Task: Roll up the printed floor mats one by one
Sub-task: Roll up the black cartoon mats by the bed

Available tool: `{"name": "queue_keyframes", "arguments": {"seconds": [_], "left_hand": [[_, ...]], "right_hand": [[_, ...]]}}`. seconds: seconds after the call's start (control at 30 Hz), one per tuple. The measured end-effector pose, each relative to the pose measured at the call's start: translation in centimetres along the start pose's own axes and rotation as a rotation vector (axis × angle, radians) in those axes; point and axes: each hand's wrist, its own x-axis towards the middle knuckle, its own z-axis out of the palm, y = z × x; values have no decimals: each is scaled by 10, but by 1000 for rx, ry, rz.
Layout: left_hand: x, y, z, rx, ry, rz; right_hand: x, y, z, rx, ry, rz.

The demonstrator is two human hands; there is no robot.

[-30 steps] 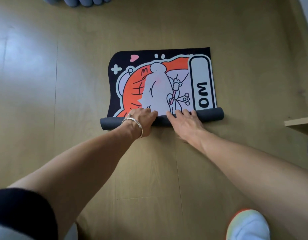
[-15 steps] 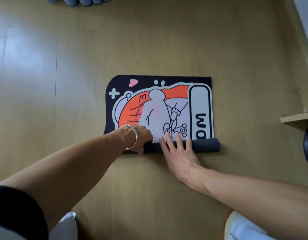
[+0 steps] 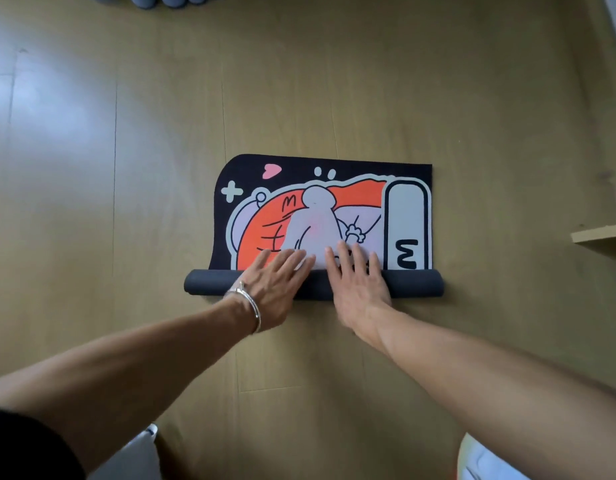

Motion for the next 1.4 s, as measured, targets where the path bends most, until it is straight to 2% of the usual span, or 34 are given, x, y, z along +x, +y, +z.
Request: {"name": "queue_keyframes", "arguments": {"seconds": [0.13,0.3,0.57,0.73,0.87,0.93,1.03,1.1,1.13,1.3,1.4], "left_hand": [[-12,12,21,-14,123,-120],[-10,-5,19,98,-35,-103],[18,-23,3,75,-109,-78],[21,-26,0,158,-107,-40],[23,-31,-4,-25,-110,-71],[19,-39,-3,-50,-71,-30],[3,-60,14,123,91,60],[-10,-71,28,177,209,41],[-14,-71,33,178,216,9],[-9,-56,32,-1,56,-183],[-4,-59,30,90,9,-166]], "right_hand": [[7,-1,-7,167,-67,89],[8,1,-7,176,-51,86],[1,3,-4,68,66,-19],[0,-3,-5,91,35,-22],[3,-2,-7,146,21,-8],[5,-2,-8,167,13,-6],[8,0,-10,194,-4,-1],[10,0,-11,212,-10,0],[11,0,-12,220,-12,2],[18,1,-15,265,-30,22],[20,4,-19,280,-25,24]]}}
